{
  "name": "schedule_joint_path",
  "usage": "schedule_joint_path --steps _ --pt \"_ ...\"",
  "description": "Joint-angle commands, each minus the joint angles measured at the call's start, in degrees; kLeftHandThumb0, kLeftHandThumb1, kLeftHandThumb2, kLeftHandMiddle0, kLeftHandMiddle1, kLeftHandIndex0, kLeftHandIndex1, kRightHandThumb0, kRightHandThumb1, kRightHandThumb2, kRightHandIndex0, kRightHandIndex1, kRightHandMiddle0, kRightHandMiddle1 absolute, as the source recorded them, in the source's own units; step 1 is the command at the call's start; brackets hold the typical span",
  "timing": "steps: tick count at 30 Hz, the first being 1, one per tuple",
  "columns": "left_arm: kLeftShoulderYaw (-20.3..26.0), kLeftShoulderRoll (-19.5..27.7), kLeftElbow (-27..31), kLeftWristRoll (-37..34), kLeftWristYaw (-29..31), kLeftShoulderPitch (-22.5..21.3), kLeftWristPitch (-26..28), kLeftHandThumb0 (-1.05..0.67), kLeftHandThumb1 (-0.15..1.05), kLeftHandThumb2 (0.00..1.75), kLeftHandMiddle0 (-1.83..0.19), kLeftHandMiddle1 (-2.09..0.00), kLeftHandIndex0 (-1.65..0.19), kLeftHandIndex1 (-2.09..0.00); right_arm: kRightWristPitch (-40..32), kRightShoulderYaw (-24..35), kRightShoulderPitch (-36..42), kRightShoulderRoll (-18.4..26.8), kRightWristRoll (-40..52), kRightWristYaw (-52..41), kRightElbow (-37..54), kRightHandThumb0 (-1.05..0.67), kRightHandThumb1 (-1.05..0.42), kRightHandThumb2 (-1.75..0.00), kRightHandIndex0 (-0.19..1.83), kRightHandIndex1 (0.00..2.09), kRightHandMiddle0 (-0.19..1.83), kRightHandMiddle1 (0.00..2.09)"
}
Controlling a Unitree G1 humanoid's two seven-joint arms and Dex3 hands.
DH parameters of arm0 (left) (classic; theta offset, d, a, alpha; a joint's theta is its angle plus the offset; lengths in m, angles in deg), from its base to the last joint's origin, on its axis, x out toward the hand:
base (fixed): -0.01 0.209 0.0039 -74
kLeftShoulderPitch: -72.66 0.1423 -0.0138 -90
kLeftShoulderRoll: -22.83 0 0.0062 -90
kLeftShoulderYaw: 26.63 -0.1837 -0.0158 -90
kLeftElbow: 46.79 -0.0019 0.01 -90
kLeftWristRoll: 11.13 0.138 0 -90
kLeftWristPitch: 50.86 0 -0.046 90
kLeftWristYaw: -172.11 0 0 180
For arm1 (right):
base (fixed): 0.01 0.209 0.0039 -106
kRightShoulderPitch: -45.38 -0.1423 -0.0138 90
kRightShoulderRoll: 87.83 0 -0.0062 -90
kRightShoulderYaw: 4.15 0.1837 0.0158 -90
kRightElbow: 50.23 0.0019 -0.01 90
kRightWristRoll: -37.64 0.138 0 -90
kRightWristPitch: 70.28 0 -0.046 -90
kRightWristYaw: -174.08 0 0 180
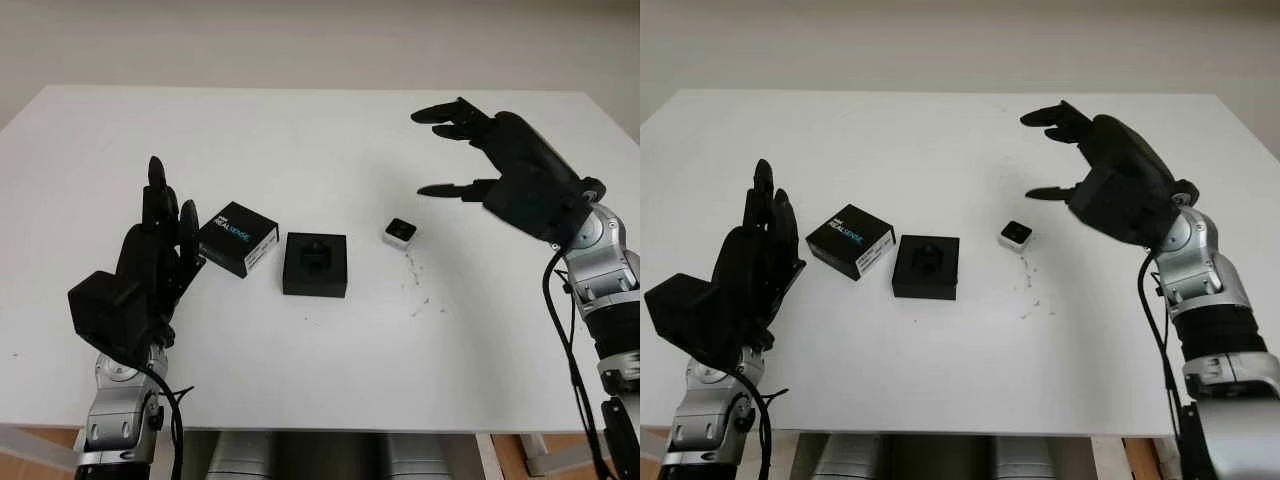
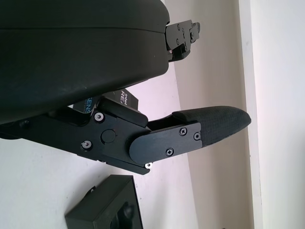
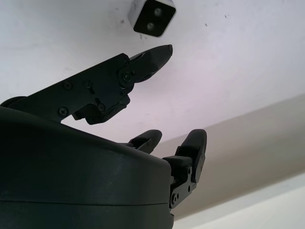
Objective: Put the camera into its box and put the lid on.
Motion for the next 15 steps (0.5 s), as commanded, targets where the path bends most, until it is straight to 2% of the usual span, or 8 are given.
schedule_joint_path --steps 1,5,12,15 --pt "-0.10 0.15 1.41 0.06 0.17 0.51 0.21 -0.77 1.05 0.67 0.19 -0.01 0.19 0.00 1.48 -1.34 -2.87 1.82 -1.51 -0.32 -2.21 -0.24 -0.78 -0.06 0.47 0.25 0.33 0.54" --pt "0.05 0.45 1.64 0.09 0.48 0.58 0.49 -0.77 1.05 0.68 0.19 -0.02 0.19 0.00 1.06 -4.75 -5.11 3.17 -6.05 -1.26 -2.94 -0.25 -0.79 -0.05 0.47 0.17 0.47 0.22" --pt "0.38 0.48 2.93 -0.06 0.41 0.68 2.45 -0.76 1.05 0.67 0.19 -0.02 0.19 0.00 2.01 -8.24 -8.04 4.20 -8.85 -5.51 -4.31 -0.17 -0.82 -0.06 0.42 0.11 0.47 0.09" --pt "0.52 0.51 2.76 0.13 0.31 0.52 2.17 -0.75 1.05 0.68 0.19 -0.03 0.19 -0.01 4.84 -9.88 -9.14 4.48 -10.42 -5.00 -5.83 -0.16 -0.82 -0.06 0.44 0.10 0.48 0.08"
